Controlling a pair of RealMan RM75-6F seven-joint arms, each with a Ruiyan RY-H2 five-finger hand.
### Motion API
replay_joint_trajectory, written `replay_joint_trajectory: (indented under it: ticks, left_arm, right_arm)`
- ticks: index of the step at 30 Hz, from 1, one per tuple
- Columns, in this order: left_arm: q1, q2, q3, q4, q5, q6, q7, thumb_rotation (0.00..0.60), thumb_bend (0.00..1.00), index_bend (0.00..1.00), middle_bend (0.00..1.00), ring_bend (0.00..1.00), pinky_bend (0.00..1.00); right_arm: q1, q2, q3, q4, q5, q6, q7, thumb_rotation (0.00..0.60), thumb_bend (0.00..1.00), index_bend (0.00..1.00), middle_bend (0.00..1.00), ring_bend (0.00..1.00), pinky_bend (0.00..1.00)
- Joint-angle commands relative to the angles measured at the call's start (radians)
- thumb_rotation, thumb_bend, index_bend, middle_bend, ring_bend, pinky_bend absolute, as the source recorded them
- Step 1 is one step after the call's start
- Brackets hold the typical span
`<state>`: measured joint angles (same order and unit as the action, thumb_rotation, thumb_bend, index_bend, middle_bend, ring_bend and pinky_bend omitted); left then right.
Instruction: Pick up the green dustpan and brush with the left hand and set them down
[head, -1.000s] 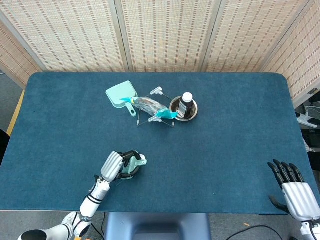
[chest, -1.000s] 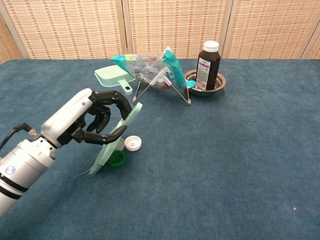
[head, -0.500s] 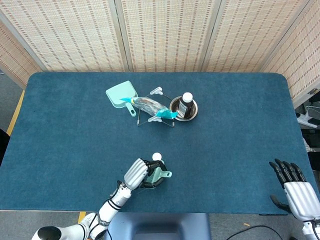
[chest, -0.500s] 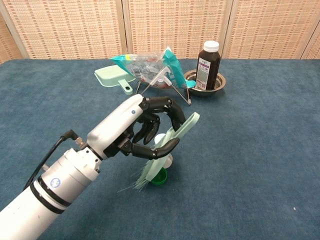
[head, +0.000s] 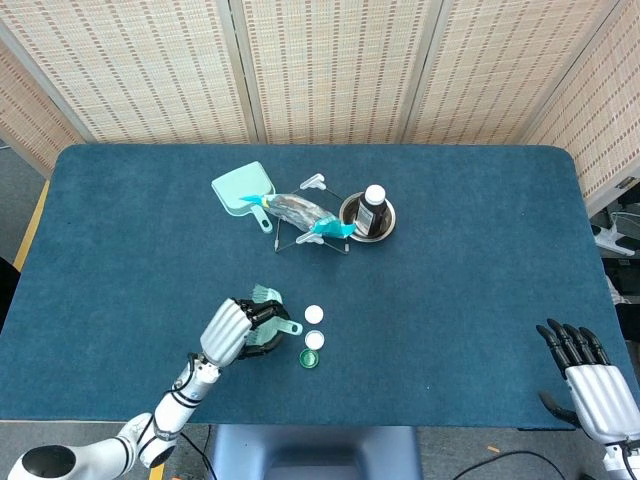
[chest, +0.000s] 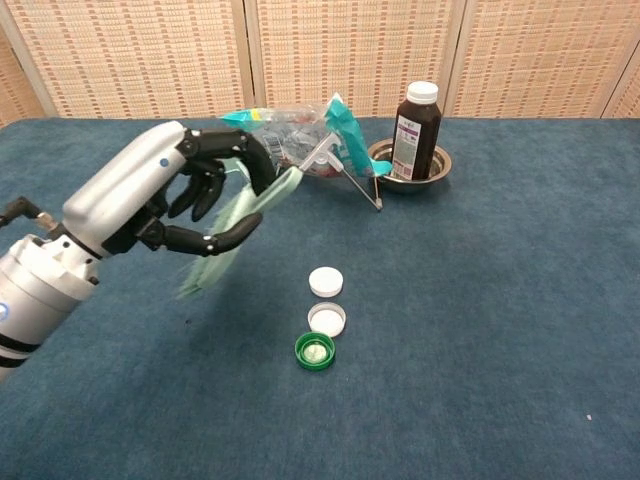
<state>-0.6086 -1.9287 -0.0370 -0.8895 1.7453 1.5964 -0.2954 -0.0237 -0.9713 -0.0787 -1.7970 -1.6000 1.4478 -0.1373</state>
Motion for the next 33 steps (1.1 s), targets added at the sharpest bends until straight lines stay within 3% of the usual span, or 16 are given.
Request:
replay_joint_trajectory:
  ticks: [1, 5, 9, 12, 14, 15, 18, 20, 26, 28, 29, 31, 33]
  left_arm:
    - [0.076, 0.082, 0.046, -0.011, -0.035, -0.041, 0.162, 0.6, 0.73, 0.76, 0.9, 0.77, 0.88]
    - [0.114, 0.107, 0.068, 0.023, -0.064, -0.096, 0.303, 0.6, 0.71, 0.75, 0.9, 0.77, 0.88]
    - [0.132, 0.152, 0.07, -0.058, -0.131, -0.216, 0.411, 0.6, 0.65, 0.73, 0.86, 0.77, 0.88]
    - [0.133, 0.176, 0.079, -0.114, -0.164, -0.296, 0.414, 0.6, 0.53, 0.55, 0.69, 0.77, 0.88]
    - [0.129, 0.185, 0.08, -0.138, -0.179, -0.334, 0.404, 0.6, 0.47, 0.36, 0.5, 0.77, 0.88]
    - [0.127, 0.188, 0.079, -0.147, -0.187, -0.352, 0.405, 0.6, 0.44, 0.23, 0.36, 0.76, 0.87]
    - [0.124, 0.193, 0.077, -0.158, -0.195, -0.37, 0.409, 0.6, 0.39, 0.04, 0.09, 0.73, 0.87]
    - [0.12, 0.2, 0.072, -0.183, -0.208, -0.392, 0.42, 0.6, 0.36, 0.0, 0.0, 0.7, 0.87]
    - [0.142, 0.268, 0.07, -0.32, -0.125, -0.249, 0.337, 0.6, 0.34, 0.0, 0.0, 0.62, 0.85]
    - [0.165, 0.329, 0.09, -0.41, -0.088, -0.191, 0.329, 0.6, 0.33, 0.0, 0.0, 0.46, 0.76]
    - [0.18, 0.36, 0.104, -0.449, -0.066, -0.159, 0.328, 0.6, 0.33, 0.0, 0.0, 0.34, 0.68]
    - [0.233, 0.444, 0.163, -0.535, -0.015, -0.083, 0.323, 0.6, 0.33, 0.0, 0.0, 0.11, 0.45]
    - [0.306, 0.525, 0.24, -0.582, 0.031, 0.001, 0.319, 0.6, 0.34, 0.0, 0.0, 0.0, 0.21]
  right_arm:
    - [-0.002, -0.003, -0.001, -0.002, -0.001, 0.001, -0.007, 0.6, 0.21, 0.0, 0.0, 0.0, 0.0]
    - [0.003, -0.009, -0.003, -0.003, 0.005, -0.013, -0.02, 0.6, 0.21, 0.0, 0.0, 0.0, 0.0]
    - [0.007, -0.014, -0.005, -0.006, 0.001, -0.024, -0.034, 0.6, 0.21, 0.0, 0.0, 0.0, 0.0]
    - [0.006, -0.015, -0.005, -0.008, 0.0, -0.02, -0.036, 0.6, 0.21, 0.0, 0.0, 0.0, 0.0]
    - [0.004, -0.014, -0.005, -0.008, 0.0, -0.017, -0.035, 0.6, 0.21, 0.0, 0.0, 0.0, 0.0]
    - [0.004, -0.013, -0.005, -0.008, 0.0, -0.016, -0.033, 0.6, 0.21, 0.0, 0.0, 0.0, 0.0]
    - [0.003, -0.013, -0.005, -0.008, 0.0, -0.015, -0.032, 0.6, 0.21, 0.0, 0.0, 0.0, 0.0]
    - [0.002, -0.011, -0.006, -0.008, -0.003, -0.011, -0.028, 0.6, 0.21, 0.0, 0.0, 0.0, 0.0]
    - [0.001, -0.008, -0.007, -0.004, -0.011, -0.006, -0.019, 0.6, 0.21, 0.0, 0.0, 0.0, 0.0]
    - [0.0, -0.008, -0.009, -0.005, -0.017, -0.004, -0.02, 0.6, 0.21, 0.0, 0.0, 0.0, 0.0]
    - [-0.001, -0.008, -0.011, -0.005, -0.021, -0.002, -0.021, 0.6, 0.21, 0.0, 0.0, 0.0, 0.0]
    - [-0.003, -0.006, -0.014, -0.006, -0.031, 0.004, -0.021, 0.6, 0.21, 0.0, 0.0, 0.0, 0.0]
    - [-0.006, -0.004, -0.02, -0.008, -0.043, 0.008, -0.02, 0.6, 0.21, 0.0, 0.0, 0.0, 0.0]
